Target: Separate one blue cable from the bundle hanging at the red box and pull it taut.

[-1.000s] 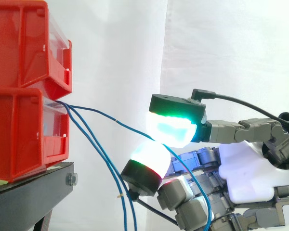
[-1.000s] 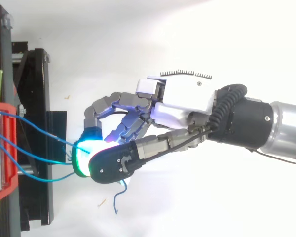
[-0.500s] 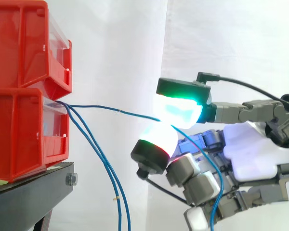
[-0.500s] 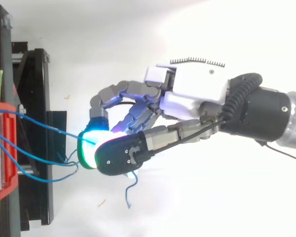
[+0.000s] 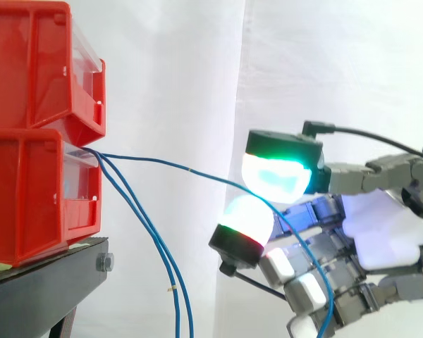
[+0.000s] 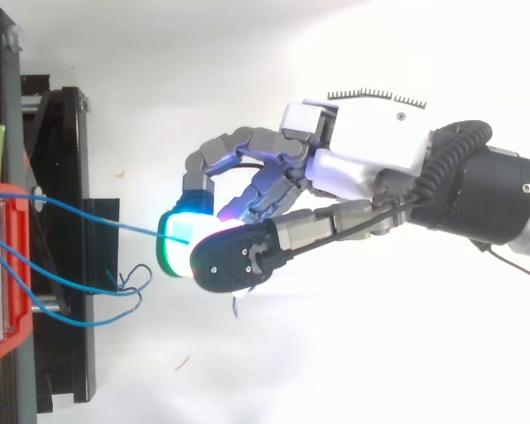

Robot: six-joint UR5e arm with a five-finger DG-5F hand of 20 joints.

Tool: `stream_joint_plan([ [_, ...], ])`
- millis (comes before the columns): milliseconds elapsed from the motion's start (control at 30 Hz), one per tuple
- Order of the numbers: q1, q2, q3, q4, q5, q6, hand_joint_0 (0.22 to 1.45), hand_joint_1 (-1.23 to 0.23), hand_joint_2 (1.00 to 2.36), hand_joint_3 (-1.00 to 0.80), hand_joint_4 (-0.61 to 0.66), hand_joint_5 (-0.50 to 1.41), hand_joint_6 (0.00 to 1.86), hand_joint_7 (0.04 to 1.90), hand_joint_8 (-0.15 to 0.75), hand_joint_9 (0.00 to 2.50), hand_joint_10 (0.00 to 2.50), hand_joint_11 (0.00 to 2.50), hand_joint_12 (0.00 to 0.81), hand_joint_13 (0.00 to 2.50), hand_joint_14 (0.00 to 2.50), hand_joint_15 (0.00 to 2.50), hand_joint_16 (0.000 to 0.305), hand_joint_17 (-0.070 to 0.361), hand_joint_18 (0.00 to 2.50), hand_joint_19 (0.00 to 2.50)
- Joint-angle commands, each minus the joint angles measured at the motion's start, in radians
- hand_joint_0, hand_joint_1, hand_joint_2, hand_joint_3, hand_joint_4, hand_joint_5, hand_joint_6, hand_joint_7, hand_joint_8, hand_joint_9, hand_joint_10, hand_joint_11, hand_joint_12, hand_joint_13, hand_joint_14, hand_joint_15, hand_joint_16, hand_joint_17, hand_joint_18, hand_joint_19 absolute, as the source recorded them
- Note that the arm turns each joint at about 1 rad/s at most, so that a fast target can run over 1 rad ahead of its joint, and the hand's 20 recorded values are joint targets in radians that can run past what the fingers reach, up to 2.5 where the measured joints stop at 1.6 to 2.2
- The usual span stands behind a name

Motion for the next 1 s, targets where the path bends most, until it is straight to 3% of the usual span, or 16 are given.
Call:
stream_joint_plan([
  [0, 0.006, -0.002, -0.053, 0.092, 0.032, 0.018, 0.68, -0.63, 1.01, -0.35, 0.22, -0.21, 0.88, 1.05, 0.445, 0.93, 0.02, 0.61, 0.375, 1.08, 0.02, 0.64, 0.035, 0.080, 0.84, 0.43],
  [67, 0.011, -0.002, -0.082, 0.182, 0.055, 0.034, 0.68, -0.62, 1.01, -0.35, 0.23, -0.22, 0.88, 1.05, 0.453, 1.00, 0.02, 0.56, 0.379, 1.12, 0.02, 0.62, 0.036, 0.081, 0.86, 0.42],
  [167, 0.017, 0.000, -0.097, 0.238, 0.070, 0.051, 0.69, -0.62, 1.01, -0.36, 0.24, -0.22, 0.88, 1.04, 0.460, 1.05, 0.02, 0.50, 0.386, 1.18, 0.02, 0.59, 0.037, 0.083, 0.88, 0.42],
  [333, 0.023, -0.002, -0.097, 0.211, 0.072, 0.112, 0.68, -0.61, 1.01, -0.38, 0.25, -0.22, 0.88, 1.05, 0.508, 1.23, 0.02, 0.53, 0.412, 1.15, 0.02, 0.60, 0.039, 0.088, 0.87, 0.41],
  [500, 0.028, 0.000, -0.097, 0.204, 0.072, 0.135, 0.68, -0.60, 1.01, -0.38, 0.23, -0.22, 0.88, 1.05, 0.479, 1.25, 0.02, 0.67, 0.414, 1.17, 0.02, 0.70, 0.039, 0.087, 0.87, 0.43],
  [700, 0.029, -0.002, -0.097, 0.205, 0.078, 0.133, 0.68, -0.60, 1.01, -0.38, 0.21, -0.23, 0.88, 1.04, 0.446, 1.34, 0.02, 0.91, 0.415, 1.22, 0.03, 0.80, 0.039, 0.088, 0.87, 0.47],
  [967, 0.031, -0.002, -0.097, 0.202, 0.086, 0.104, 0.69, -0.61, 1.01, -0.35, 0.16, -0.23, 0.88, 1.03, 0.420, 1.32, 0.02, 0.99, 0.411, 1.23, 0.03, 0.85, 0.040, 0.091, 0.88, 0.51],
])
